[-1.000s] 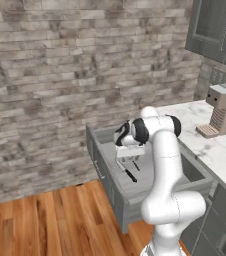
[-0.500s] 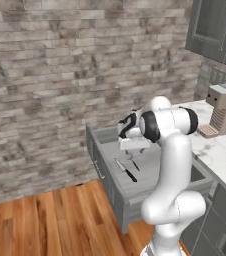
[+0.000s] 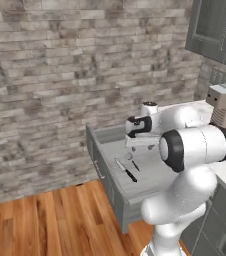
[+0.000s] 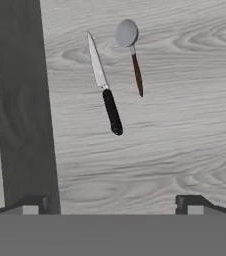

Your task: Pick up the metallic utensils from the counter and place them in the open drawer. Make sure not to pick up any wooden utensils.

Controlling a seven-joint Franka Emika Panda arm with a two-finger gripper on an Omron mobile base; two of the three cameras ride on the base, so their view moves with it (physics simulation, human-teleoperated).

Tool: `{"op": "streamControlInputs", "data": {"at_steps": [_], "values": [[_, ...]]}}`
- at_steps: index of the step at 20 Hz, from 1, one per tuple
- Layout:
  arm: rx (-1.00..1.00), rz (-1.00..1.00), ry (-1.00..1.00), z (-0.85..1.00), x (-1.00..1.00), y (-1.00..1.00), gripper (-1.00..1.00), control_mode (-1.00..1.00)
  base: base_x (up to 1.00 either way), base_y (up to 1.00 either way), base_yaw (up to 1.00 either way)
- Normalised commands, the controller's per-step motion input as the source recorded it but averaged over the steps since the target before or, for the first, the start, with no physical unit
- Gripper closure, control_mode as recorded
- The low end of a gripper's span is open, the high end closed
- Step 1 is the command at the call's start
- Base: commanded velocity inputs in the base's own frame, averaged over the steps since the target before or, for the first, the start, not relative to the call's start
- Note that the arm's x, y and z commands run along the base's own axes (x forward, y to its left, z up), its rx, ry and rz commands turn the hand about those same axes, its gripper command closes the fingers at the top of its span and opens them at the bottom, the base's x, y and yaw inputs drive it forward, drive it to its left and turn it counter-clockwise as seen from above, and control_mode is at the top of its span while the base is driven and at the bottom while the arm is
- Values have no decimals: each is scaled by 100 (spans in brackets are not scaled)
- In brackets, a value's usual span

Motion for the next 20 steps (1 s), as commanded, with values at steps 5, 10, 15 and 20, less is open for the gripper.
{"op": "streamControlInputs", "data": {"at_steps": [5,10,15,20], "values": [[0,0,-2,100,-83,4,-100,-100,0,0,0],[-1,-1,0,100,-75,0,-100,-100,0,0,0],[0,0,0,70,-62,0,-100,-100,0,0,0],[0,0,-22,74,-72,0,-100,-100,0,0,0]]}}
